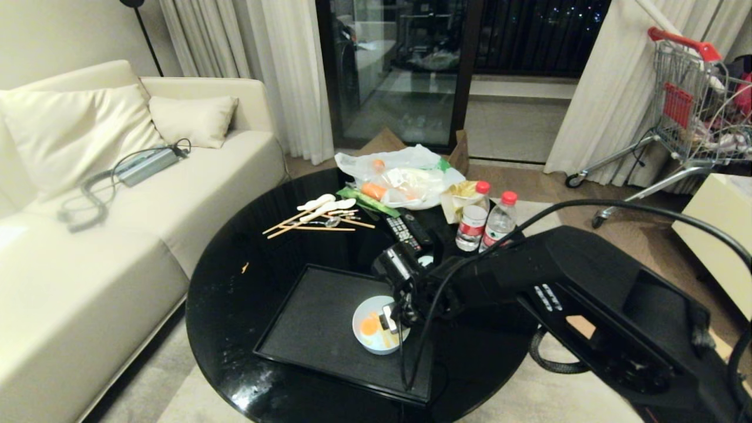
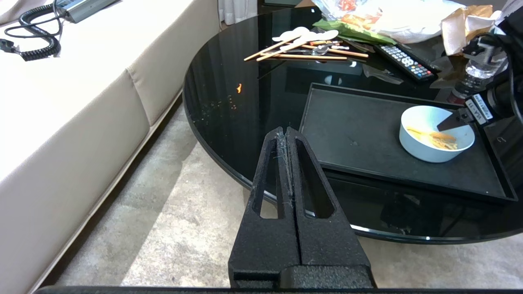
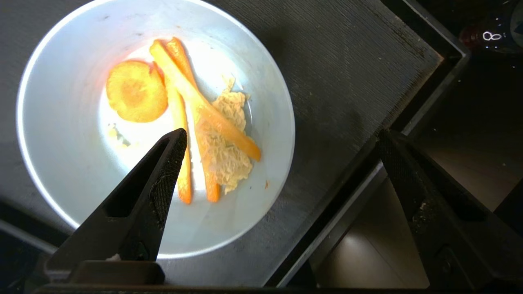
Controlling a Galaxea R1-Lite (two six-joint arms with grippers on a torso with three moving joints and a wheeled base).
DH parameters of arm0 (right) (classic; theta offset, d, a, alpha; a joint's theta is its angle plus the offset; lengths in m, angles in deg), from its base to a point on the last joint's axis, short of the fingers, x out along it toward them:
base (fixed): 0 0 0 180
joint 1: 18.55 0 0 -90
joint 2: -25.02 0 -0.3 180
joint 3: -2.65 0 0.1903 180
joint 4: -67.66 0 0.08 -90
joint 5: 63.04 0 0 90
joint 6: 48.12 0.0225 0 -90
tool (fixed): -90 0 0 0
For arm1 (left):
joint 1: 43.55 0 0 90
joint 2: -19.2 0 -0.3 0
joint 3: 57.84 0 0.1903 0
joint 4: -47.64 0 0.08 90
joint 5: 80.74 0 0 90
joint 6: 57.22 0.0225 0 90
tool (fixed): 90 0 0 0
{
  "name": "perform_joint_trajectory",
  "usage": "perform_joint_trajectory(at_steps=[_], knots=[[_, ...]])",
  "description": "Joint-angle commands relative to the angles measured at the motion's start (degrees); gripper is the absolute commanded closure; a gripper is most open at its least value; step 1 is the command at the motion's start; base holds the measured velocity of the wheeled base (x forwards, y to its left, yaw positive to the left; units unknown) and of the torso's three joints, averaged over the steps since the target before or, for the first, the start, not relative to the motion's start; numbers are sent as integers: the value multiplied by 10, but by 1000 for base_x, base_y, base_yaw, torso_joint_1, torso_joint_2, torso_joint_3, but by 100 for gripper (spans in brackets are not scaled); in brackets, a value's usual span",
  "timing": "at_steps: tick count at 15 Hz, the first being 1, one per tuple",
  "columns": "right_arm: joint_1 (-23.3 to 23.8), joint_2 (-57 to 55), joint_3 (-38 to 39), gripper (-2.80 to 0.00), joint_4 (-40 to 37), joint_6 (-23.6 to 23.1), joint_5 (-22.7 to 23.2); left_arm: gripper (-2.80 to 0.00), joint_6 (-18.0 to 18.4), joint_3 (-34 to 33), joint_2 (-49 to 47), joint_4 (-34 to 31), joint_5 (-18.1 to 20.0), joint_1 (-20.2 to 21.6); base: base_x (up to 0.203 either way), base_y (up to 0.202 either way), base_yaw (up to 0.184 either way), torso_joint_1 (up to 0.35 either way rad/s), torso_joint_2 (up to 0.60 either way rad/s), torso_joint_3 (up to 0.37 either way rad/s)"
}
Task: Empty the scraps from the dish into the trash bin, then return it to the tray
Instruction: Pick up the bowl with leftover food
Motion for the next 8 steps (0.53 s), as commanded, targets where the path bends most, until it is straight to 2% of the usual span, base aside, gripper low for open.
perform_joint_trajectory(at_steps=[1,3,4,8], knots=[[1,-8,-4,-280,0,1,-1,0,0,0,0,0,0,0,0,0,0,0,0,0],[2,-10,-4,-280,1,1,-1,0,0,0,0,0,0,0,0,0,0,0,0,0],[1,-13,-4,0,1,1,-2,0,0,0,0,0,0,0,0,0,0,0,0,0],[1,-21,-4,0,1,0,-3,0,0,0,0,0,0,0,0,0,0,0,0,0]])
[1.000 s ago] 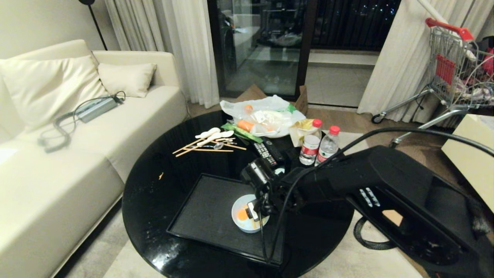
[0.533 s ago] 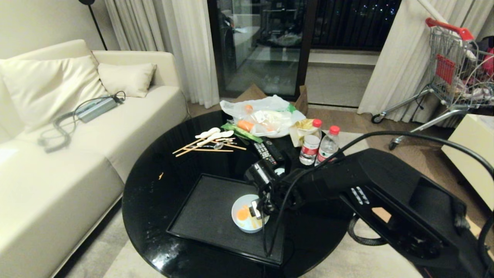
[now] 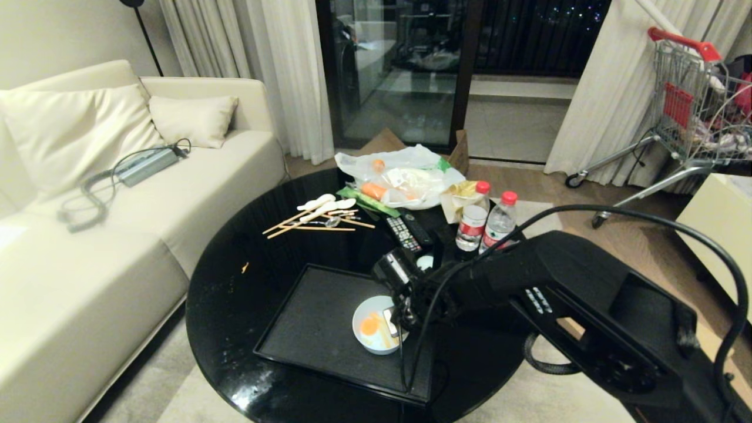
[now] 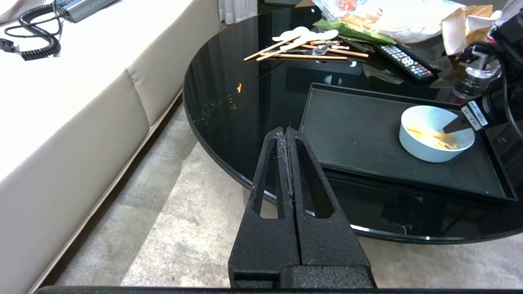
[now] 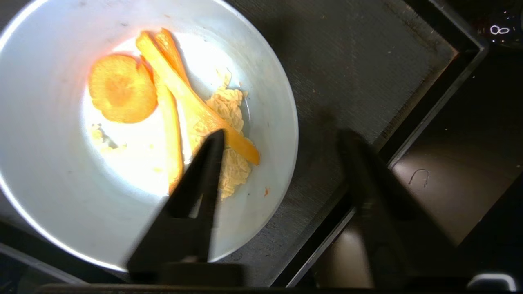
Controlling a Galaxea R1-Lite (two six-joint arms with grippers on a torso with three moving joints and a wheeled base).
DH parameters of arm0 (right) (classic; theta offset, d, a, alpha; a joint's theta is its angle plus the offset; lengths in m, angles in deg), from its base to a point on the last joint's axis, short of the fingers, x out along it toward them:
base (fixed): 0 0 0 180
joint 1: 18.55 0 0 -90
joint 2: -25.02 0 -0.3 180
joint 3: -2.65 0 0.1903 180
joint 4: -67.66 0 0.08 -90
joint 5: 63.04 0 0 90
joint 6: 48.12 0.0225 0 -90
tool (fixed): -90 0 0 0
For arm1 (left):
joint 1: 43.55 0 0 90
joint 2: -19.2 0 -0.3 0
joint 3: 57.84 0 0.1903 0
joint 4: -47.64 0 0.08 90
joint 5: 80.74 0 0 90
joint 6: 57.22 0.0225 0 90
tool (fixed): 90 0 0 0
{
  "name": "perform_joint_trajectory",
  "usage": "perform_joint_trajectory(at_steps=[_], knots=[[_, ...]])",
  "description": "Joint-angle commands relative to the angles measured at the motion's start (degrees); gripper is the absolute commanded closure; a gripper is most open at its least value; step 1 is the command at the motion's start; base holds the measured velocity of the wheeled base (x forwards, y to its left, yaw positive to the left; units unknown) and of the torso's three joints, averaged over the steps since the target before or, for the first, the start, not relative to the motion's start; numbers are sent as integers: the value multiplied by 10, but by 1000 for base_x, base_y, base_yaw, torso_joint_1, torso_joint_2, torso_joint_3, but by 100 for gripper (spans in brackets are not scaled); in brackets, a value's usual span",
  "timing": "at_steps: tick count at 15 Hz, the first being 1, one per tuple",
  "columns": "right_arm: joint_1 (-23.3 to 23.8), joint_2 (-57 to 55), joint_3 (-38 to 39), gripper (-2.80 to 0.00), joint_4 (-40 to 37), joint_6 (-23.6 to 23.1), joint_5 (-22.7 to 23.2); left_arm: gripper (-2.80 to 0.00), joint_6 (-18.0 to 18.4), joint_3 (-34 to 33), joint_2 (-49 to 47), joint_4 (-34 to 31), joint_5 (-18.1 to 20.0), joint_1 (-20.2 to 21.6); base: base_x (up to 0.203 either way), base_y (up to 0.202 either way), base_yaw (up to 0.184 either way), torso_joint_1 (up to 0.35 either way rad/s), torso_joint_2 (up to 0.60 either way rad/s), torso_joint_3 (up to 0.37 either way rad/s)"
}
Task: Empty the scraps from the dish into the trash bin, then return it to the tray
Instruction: Pick up the bowl with leftover food
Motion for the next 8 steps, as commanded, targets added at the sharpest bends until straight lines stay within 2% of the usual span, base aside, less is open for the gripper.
perform_joint_trajectory(at_steps=[1,8], knots=[[-1,-7,1,0,-1,0,-1,0,0,0,0,0,0,0,0,0,0,0,0,0],[-1,-9,3,0,-1,1,0,0,0,0,0,0,0,0,0,0,0,0,0,0]])
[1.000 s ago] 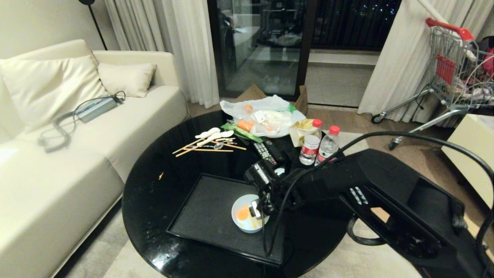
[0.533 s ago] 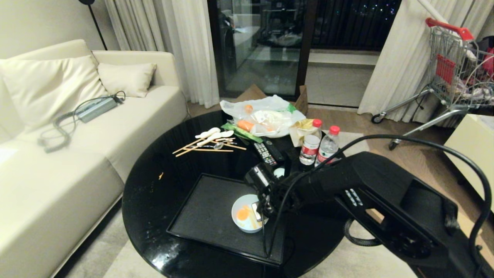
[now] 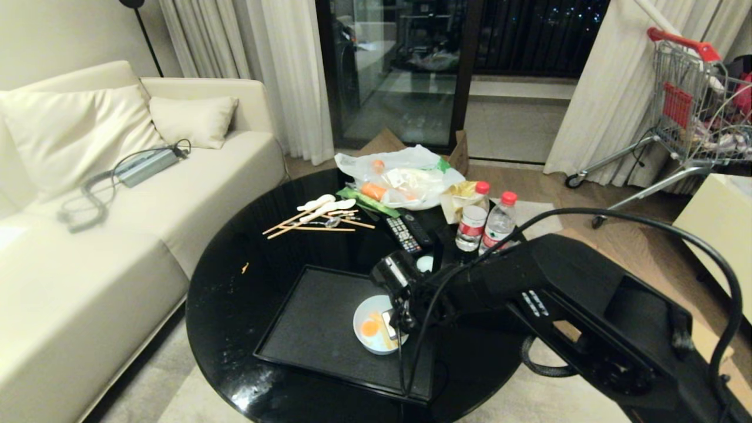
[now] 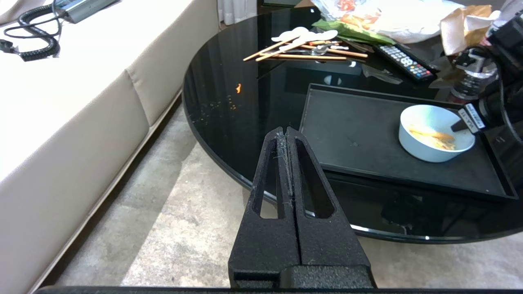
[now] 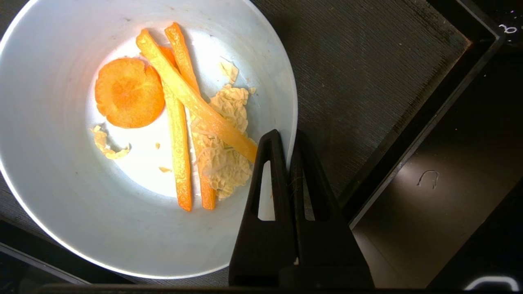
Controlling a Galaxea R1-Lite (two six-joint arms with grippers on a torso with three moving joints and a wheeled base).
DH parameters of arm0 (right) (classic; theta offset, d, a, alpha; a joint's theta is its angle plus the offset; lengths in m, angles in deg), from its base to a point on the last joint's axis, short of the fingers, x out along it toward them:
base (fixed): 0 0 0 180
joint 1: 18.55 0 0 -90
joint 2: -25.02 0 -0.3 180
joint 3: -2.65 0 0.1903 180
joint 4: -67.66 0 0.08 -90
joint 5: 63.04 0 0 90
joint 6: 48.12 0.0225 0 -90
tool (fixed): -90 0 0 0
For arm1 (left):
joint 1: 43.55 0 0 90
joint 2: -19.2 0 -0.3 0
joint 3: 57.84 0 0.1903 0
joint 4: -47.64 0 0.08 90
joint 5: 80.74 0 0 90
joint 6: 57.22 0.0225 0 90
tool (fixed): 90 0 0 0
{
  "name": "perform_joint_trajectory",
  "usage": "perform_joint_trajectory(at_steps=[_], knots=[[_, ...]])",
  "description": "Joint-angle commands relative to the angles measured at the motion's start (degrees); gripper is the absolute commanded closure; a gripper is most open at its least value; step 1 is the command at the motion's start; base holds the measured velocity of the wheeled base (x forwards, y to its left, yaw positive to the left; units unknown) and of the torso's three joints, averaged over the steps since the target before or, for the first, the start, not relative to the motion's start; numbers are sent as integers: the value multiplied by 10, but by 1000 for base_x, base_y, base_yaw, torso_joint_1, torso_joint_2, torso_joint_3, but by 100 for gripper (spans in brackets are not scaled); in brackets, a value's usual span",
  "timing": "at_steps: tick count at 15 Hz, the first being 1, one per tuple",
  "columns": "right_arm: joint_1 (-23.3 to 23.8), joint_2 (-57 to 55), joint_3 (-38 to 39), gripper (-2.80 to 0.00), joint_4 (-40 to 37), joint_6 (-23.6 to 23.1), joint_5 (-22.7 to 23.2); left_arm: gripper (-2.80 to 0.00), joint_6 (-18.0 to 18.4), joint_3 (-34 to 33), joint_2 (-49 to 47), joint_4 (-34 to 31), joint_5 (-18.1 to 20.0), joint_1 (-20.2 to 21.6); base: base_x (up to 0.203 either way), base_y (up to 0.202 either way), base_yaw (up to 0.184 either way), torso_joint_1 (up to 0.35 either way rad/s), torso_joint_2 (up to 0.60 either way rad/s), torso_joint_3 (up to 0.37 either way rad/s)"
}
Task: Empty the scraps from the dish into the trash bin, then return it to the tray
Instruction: Pick up the bowl with leftover food
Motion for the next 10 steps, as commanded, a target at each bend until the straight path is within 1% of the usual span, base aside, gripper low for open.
perform_joint_trajectory(at_steps=[1,5,7,10], knots=[[0,2,2,0,-3,1,-1,0,0,0,0,0,0,0,0,0,0,0,0,0],[0,21,15,0,-5,18,-1,0,0,0,0,0,0,0,0,0,0,0,0,0],[1,38,22,0,-7,35,-2,0,0,0,0,0,0,0,0,0,0,0,0,0],[19,66,24,0,-26,57,-1,0,0,0,0,0,0,0,0,0,0,0,0,0]])
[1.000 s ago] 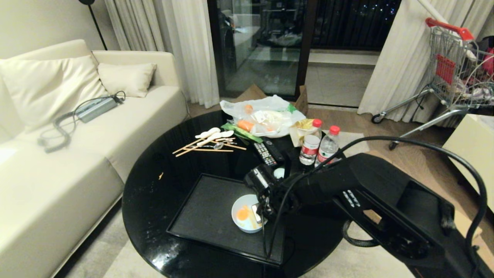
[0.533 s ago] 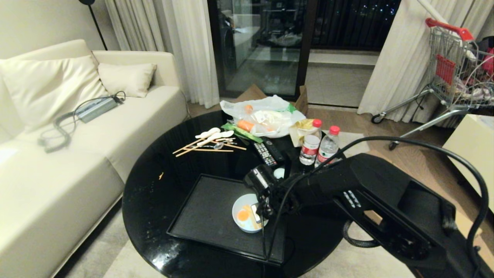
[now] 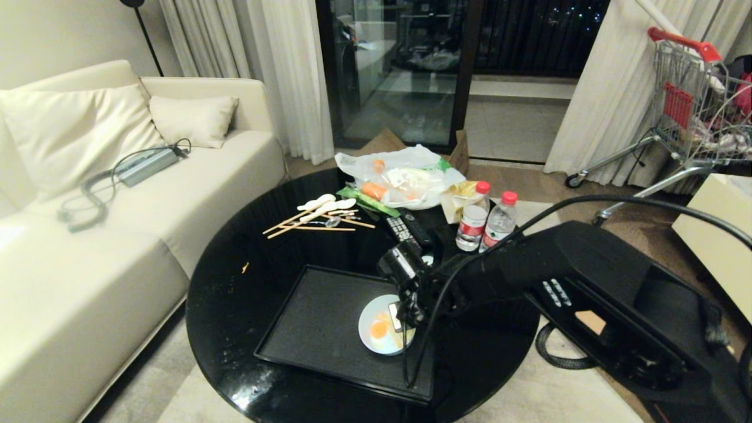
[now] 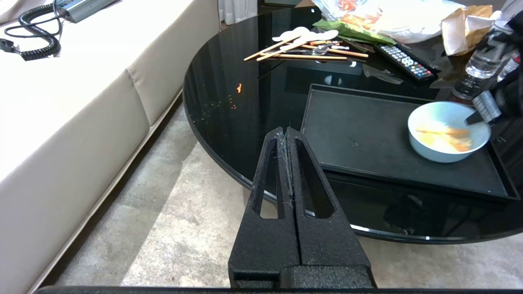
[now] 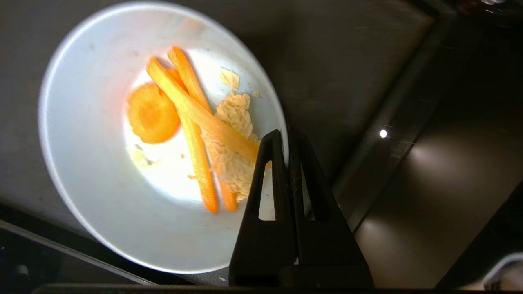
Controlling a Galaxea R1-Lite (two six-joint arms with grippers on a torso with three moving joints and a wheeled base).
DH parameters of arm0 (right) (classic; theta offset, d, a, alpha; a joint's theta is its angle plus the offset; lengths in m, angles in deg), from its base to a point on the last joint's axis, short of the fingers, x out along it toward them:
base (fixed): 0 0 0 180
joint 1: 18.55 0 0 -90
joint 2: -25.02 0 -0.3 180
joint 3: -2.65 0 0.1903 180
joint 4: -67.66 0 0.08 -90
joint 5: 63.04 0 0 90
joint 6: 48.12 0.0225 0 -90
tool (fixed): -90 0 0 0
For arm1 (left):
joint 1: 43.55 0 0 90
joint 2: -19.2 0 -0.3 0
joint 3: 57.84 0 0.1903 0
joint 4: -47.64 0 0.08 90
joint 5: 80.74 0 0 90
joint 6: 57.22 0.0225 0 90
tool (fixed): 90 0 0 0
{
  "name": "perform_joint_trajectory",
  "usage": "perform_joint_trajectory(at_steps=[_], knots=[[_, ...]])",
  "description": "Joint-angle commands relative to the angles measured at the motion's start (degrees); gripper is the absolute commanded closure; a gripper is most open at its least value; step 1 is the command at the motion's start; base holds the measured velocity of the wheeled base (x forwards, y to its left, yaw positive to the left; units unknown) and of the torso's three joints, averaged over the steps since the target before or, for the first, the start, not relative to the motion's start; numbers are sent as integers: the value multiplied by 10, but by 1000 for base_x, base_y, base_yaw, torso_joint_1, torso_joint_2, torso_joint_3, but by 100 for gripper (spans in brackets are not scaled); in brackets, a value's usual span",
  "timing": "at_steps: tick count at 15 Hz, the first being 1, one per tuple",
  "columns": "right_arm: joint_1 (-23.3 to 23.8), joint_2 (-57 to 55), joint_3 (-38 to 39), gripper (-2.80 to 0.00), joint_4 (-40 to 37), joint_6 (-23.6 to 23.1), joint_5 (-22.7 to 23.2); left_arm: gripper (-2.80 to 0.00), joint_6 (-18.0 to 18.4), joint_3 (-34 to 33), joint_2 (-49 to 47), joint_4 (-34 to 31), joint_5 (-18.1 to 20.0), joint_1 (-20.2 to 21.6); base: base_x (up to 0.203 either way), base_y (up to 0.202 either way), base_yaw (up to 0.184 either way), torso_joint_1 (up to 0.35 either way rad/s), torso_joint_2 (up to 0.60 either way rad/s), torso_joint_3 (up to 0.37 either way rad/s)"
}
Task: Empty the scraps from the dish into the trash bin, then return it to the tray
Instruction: Pick up the bowl with leftover food
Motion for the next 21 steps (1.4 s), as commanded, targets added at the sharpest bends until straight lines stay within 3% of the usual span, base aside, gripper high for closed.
perform_joint_trajectory(at_steps=[1,5,10,15,21], knots=[[14,34,1,0,-15,15,1,0,0,0,0,0,0,0,0,0,0,0,0,0],[39,70,2,0,-81,113,2,0,0,0,0,0,0,0,0,0,0,0,0,0],[72,122,5,0,-138,193,4,0,0,0,0,0,0,0,0,0,0,0,0,0],[153,206,66,0,-143,204,5,0,0,0,0,0,0,0,0,0,0,0,0,0],[259,367,243,0,-131,199,35,0,0,0,0,0,0,0,0,0,0,0,0,0]])
